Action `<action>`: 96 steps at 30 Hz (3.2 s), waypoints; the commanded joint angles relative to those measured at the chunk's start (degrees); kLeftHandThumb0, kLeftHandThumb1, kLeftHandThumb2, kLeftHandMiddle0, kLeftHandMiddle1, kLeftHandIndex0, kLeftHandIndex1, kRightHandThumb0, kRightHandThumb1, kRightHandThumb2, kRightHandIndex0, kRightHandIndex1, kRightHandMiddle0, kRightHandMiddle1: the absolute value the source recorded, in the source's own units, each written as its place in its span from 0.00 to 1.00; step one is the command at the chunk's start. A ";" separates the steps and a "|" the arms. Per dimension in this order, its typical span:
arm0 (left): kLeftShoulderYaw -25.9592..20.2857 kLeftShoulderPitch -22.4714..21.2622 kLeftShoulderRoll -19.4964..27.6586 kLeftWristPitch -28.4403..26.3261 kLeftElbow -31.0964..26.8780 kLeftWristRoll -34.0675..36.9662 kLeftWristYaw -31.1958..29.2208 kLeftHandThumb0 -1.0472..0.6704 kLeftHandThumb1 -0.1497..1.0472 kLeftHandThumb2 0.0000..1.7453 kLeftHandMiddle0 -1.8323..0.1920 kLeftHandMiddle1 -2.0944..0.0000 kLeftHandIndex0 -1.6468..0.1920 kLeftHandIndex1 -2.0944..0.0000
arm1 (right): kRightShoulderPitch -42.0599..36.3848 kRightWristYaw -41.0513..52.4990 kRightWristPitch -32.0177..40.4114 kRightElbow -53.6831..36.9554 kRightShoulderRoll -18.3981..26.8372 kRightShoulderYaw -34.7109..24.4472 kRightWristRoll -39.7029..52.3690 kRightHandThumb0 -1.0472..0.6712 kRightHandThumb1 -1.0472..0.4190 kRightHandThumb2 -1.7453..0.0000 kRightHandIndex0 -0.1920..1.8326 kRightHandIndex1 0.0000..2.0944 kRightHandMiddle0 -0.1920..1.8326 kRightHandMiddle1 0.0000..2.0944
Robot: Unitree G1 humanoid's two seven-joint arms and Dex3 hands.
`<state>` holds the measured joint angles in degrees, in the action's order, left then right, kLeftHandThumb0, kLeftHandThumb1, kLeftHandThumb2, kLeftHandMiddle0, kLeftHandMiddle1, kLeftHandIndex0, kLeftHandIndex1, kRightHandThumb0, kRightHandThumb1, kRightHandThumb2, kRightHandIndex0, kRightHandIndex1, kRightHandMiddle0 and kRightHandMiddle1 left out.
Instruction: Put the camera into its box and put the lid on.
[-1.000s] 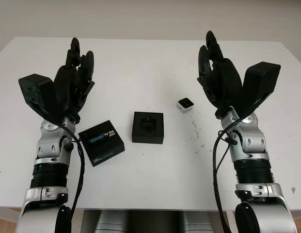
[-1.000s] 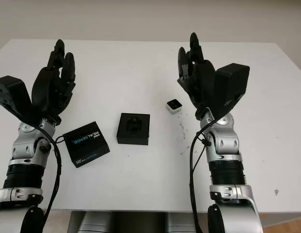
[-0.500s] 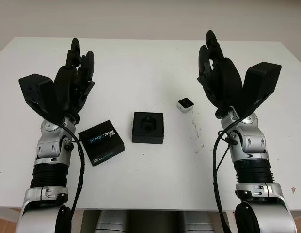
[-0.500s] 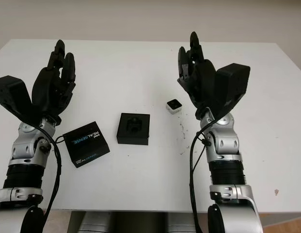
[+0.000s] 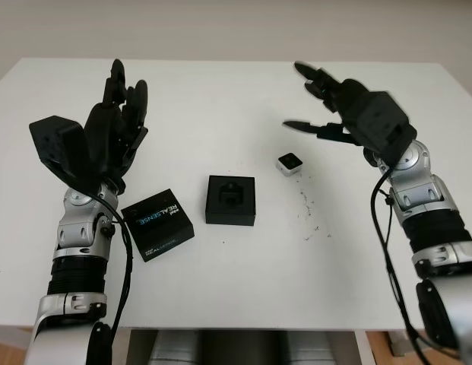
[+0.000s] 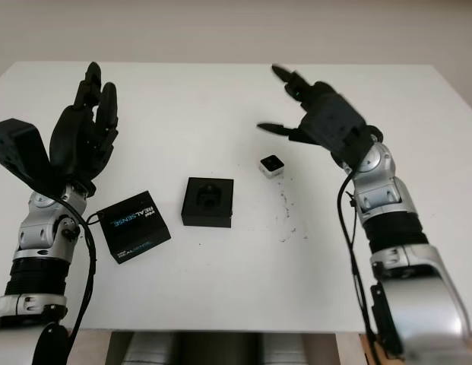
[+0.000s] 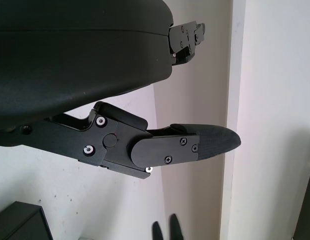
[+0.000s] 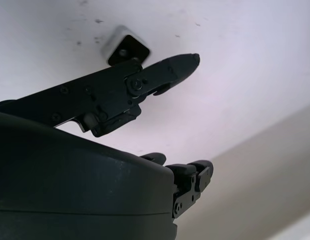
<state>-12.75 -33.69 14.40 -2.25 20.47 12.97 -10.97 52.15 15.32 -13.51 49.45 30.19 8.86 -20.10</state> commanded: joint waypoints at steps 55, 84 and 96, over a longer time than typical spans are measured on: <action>-0.76 -0.53 0.80 0.18 -0.38 0.28 -0.17 0.21 1.00 0.25 1.00 0.99 1.00 1.00 | 9.57 -13.29 -10.73 19.21 0.11 19.66 -19.92 0.42 0.10 0.97 0.28 0.03 0.34 0.04; -0.43 -3.96 1.58 4.85 8.21 -0.11 -2.06 0.22 1.00 0.27 1.00 0.99 1.00 1.00 | 10.10 -19.01 -10.00 22.74 -0.39 23.67 -24.34 0.42 0.11 0.97 0.31 0.03 0.39 0.04; -0.58 -3.36 1.13 5.43 8.03 0.33 -2.06 0.22 1.00 0.26 1.00 0.98 1.00 1.00 | 9.35 -14.88 -9.84 23.18 -1.62 20.58 -19.75 0.46 0.09 0.97 0.29 0.02 0.38 0.03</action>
<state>-12.96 -36.46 15.56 2.64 28.55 13.01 -12.80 62.16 0.19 -23.25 72.39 29.19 30.26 -40.62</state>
